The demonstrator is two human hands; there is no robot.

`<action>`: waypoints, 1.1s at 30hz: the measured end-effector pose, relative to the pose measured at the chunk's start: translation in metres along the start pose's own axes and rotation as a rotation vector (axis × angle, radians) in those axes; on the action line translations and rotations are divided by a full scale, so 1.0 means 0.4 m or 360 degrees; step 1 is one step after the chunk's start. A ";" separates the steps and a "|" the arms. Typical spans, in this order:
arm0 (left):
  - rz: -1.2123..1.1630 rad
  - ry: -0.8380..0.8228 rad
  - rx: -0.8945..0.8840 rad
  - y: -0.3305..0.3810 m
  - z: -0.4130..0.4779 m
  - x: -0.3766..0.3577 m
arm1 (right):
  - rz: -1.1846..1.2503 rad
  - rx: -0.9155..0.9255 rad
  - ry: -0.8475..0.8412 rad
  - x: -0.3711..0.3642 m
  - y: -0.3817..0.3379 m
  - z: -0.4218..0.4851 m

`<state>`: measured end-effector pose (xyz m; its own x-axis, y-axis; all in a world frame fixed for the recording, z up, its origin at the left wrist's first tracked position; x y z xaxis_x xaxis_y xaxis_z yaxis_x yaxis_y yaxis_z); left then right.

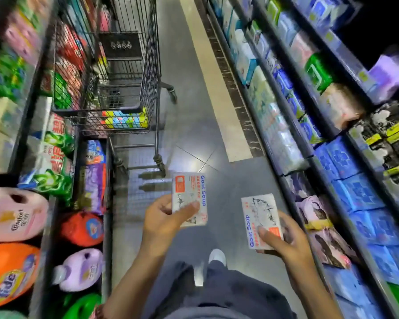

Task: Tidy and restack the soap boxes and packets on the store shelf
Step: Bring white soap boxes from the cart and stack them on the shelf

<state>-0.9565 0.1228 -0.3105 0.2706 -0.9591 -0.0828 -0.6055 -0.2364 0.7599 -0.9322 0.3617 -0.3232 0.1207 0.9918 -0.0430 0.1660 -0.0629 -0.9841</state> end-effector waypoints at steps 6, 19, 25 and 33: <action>-0.0030 0.0113 0.0094 0.038 0.104 -0.086 | -0.0022 -0.0075 -0.0028 0.056 -0.012 0.198; -0.0293 0.0250 0.0094 0.399 0.556 -0.138 | 0.0028 -0.0032 -0.0212 -0.145 -0.086 0.857; -0.0135 0.0234 0.0012 0.632 0.799 -0.206 | 0.0056 -0.0080 -0.0092 -0.177 -0.113 1.120; -0.0173 0.0423 0.0031 0.839 1.100 -0.293 | -0.0086 -0.0061 -0.0336 -0.247 -0.176 1.547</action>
<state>-1.5207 0.0873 -0.3295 0.5196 -0.8543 0.0106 -0.5758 -0.3411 0.7430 -1.5614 0.3373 -0.3561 -0.0965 0.9949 -0.0295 0.2044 -0.0092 -0.9788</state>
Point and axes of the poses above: each hand's wrist, its own z-axis towards the middle knuckle, its own x-axis out of the back of the hand, y = z × x, the point moved 3 cm from there along z, towards the middle knuckle, and after that the axes turned 14 degrees about x, right-handed, at the moved point
